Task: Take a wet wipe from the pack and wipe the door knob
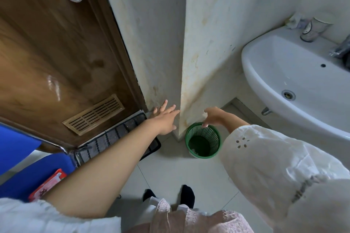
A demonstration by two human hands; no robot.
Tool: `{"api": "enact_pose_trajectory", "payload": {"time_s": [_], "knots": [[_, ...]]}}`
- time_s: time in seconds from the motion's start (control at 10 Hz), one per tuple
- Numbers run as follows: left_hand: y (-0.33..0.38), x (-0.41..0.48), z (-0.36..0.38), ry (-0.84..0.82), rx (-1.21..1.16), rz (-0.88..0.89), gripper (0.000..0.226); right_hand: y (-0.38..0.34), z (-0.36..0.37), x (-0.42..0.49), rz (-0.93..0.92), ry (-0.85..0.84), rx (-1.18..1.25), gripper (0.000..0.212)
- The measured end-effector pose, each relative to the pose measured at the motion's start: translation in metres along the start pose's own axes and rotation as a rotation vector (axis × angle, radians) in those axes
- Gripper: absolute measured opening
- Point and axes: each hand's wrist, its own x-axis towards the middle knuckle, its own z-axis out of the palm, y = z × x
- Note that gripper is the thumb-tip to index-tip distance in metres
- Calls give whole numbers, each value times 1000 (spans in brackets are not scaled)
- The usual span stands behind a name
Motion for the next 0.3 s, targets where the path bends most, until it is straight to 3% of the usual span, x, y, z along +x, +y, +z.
{"api": "enact_pose_trajectory", "payload": {"time_s": [0.3], "knots": [[-14,-10,-4,4,-11,-31,65,-14,-2,8,8,-78,-109,52]]}}
